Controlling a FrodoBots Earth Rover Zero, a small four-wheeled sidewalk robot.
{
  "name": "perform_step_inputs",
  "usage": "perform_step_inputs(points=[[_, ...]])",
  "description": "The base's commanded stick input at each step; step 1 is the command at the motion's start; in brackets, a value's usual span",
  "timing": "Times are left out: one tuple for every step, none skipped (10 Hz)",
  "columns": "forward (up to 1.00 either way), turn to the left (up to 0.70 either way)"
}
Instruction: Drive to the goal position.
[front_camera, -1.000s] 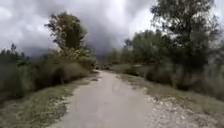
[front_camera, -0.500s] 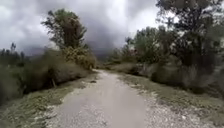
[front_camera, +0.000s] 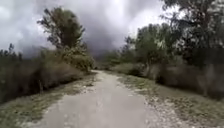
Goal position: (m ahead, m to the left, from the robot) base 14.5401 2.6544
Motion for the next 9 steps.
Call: perform_step_inputs(points=[[0.85, 0.0], [0.85, 0.0], [0.85, 0.0], [0.85, 0.0], [0.85, 0.0], [0.85, 0.0], [0.85, 0.0], [0.85, 0.0], [0.85, 0.0]])
